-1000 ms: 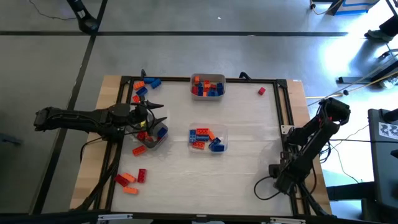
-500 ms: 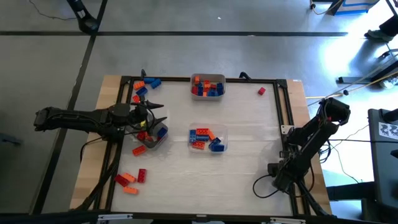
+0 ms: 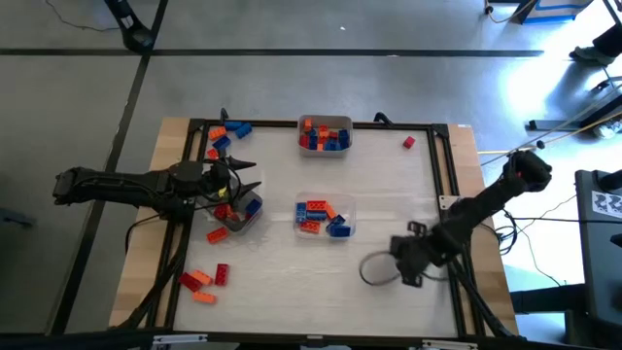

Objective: Sort blocks by size
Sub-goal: Put the small blue game piece into the gray bin

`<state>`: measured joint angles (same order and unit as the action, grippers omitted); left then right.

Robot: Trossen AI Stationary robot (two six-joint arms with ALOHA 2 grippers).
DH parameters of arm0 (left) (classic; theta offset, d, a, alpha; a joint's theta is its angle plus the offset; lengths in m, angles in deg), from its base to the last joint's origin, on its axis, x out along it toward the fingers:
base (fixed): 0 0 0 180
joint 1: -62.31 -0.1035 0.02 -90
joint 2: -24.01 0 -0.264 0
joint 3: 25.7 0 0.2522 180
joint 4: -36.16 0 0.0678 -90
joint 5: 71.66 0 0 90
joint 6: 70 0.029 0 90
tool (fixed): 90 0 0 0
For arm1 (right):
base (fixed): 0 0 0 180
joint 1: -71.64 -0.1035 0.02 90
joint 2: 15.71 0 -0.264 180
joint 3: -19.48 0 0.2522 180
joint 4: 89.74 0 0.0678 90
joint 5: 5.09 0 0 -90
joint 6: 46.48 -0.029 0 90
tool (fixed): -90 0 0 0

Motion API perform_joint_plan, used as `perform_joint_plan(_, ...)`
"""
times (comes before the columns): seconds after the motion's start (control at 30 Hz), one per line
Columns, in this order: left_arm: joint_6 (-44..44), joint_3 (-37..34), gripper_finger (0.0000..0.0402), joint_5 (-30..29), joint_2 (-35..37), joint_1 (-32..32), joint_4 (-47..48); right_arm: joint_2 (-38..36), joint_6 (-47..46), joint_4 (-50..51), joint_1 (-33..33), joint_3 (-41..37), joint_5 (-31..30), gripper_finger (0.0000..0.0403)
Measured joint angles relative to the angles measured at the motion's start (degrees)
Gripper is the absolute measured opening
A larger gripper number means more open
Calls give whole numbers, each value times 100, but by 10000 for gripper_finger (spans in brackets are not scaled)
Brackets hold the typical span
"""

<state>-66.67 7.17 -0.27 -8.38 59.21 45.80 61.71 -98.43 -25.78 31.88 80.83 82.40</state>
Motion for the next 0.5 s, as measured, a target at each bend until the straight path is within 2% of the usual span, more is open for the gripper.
perform_joint_plan(0.2, -22, 0, 265, 0, 1, 1, 17, -125, 837, -42, 1277, 562, -375, 135)
perform_joint_plan(0.33, -15, 0, 265, 0, 1, -1, 17, -270, 1797, -195, 2033, 976, -700, 135)
perform_joint_plan(0.5, -30, 0, 265, -2, -1, -1, 20, -341, 3110, -850, 2977, 1323, -995, 135)
